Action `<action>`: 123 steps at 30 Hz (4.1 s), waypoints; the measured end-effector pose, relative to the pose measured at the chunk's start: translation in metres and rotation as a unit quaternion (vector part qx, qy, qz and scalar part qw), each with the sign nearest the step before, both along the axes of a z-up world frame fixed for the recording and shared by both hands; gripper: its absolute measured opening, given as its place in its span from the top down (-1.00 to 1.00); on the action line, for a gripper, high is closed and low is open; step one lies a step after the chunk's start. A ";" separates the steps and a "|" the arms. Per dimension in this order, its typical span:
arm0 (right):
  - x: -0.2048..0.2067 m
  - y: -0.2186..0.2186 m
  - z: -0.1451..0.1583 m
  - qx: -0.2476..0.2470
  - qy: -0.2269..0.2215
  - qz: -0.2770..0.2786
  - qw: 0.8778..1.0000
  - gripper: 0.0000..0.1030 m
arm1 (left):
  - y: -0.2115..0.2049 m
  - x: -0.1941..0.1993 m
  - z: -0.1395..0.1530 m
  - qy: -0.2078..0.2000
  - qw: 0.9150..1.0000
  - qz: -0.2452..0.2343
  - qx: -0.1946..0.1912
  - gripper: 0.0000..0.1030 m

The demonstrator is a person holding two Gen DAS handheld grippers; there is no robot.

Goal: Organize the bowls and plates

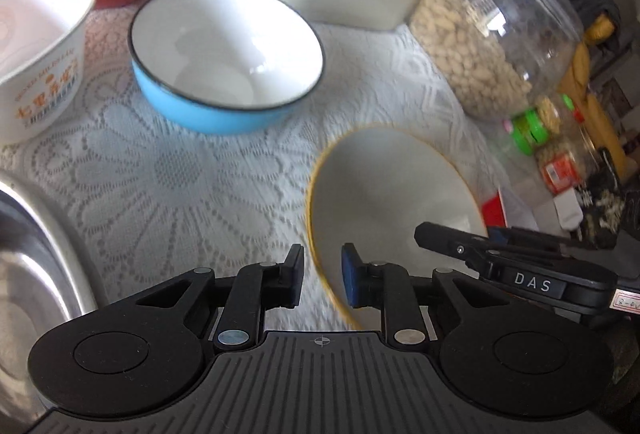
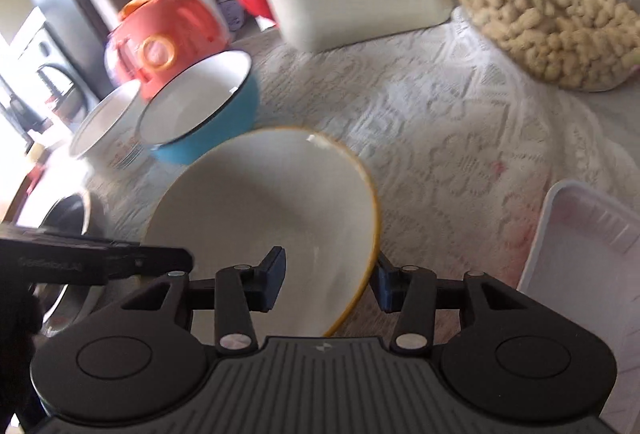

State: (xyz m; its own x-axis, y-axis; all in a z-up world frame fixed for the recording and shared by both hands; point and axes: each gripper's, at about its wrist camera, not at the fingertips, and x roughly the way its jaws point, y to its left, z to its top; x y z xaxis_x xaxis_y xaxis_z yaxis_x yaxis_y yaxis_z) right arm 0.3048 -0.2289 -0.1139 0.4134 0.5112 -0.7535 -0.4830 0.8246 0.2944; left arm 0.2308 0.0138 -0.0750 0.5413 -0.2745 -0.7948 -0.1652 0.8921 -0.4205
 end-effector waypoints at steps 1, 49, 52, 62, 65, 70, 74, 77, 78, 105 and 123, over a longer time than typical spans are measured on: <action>0.006 0.001 -0.001 0.009 0.005 -0.004 1.000 0.11 | -0.001 0.004 0.001 -0.005 1.000 0.002 0.001 0.55; 0.058 0.136 0.053 -0.080 -0.050 -0.064 0.993 -0.08 | 0.140 0.005 0.069 -0.076 0.983 0.165 -0.034 0.50; 0.071 0.138 0.041 -0.079 -0.037 -0.056 0.995 -0.09 | 0.136 0.005 0.073 -0.070 0.983 0.161 -0.047 0.51; 0.097 0.130 0.013 -0.050 0.012 -0.041 0.998 -0.17 | 0.118 0.018 0.064 -0.041 0.987 0.133 -0.086 0.53; 0.096 0.131 0.010 -0.050 0.017 -0.037 0.998 -0.17 | 0.119 0.017 0.063 -0.041 0.986 0.135 -0.088 0.53; 0.098 0.134 0.005 -0.052 0.029 -0.036 0.998 -0.17 | 0.124 0.014 0.064 -0.043 0.984 0.142 -0.094 0.53; 0.096 0.139 0.002 -0.055 0.034 -0.025 0.998 -0.17 | 0.124 0.014 0.068 -0.051 0.985 0.133 -0.095 0.53; 0.095 0.142 0.004 -0.054 0.028 -0.018 0.998 -0.17 | 0.126 0.017 0.063 -0.052 0.987 0.139 -0.070 0.53; 0.095 0.143 0.006 -0.053 0.022 -0.016 0.998 -0.17 | 0.128 0.020 0.058 -0.041 0.986 0.146 -0.061 0.53; 0.085 0.172 0.010 -0.084 0.053 0.043 0.994 0.40 | 0.128 0.044 0.017 0.012 0.995 0.094 -0.017 0.32; 0.079 0.162 0.017 -0.030 0.016 0.029 0.999 0.36 | 0.116 0.046 0.018 -0.021 0.997 0.066 -0.027 0.30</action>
State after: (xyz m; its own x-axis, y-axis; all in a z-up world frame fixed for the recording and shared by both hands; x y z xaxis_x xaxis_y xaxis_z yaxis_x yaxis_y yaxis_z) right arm 0.3834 -0.0668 -0.0965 0.3604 0.4870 -0.7956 -0.5214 0.8124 0.2611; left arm 0.2764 0.1298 -0.0572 0.6077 -0.2401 -0.7570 -0.2610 0.8398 -0.4760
